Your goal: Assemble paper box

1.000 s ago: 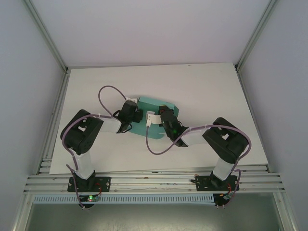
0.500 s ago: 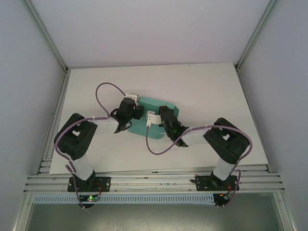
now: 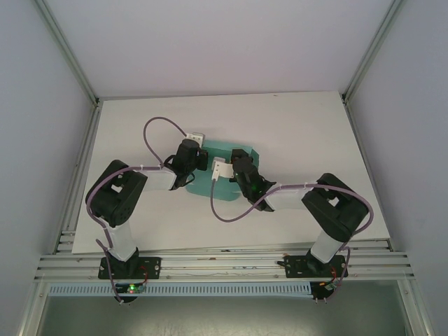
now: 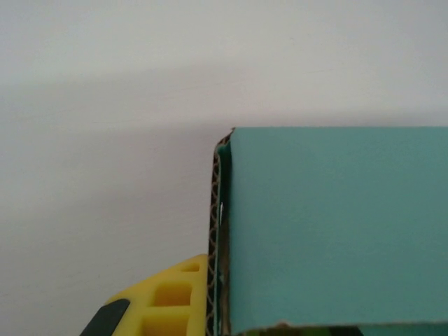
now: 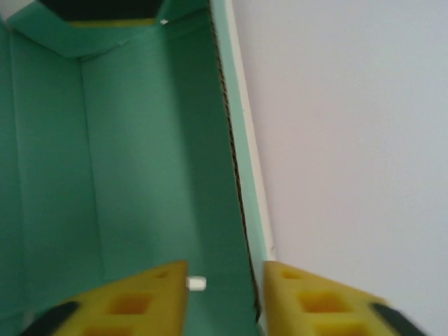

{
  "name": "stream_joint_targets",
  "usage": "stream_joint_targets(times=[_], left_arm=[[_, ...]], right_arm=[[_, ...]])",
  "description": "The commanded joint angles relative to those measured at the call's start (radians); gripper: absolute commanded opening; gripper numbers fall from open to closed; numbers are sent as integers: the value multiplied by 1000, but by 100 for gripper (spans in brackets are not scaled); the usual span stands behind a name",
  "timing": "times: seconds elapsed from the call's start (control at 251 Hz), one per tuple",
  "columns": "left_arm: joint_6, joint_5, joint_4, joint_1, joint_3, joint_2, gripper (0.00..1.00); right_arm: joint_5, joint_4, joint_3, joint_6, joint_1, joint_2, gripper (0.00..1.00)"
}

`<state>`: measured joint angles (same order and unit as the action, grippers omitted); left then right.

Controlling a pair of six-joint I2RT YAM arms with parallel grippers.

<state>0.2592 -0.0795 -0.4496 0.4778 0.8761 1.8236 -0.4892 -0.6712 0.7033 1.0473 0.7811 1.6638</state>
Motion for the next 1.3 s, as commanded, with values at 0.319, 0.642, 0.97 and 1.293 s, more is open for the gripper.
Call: stream_joint_targets(times=[0.319, 0.642, 0.97, 1.293], left_arm=[[95, -77, 161, -8, -45, -196, 0], [121, -71, 212, -8, -47, -225, 0], [139, -42, 226, -8, -34, -234, 0], [179, -8, 223, -8, -26, -254, 0]], right_arm=[[220, 124, -28, -660, -148, -454, 98], [197, 355, 164, -819, -213, -276, 98], [324, 297, 137, -952, -243, -117, 98], [537, 176, 137, -1136, -264, -47, 95]])
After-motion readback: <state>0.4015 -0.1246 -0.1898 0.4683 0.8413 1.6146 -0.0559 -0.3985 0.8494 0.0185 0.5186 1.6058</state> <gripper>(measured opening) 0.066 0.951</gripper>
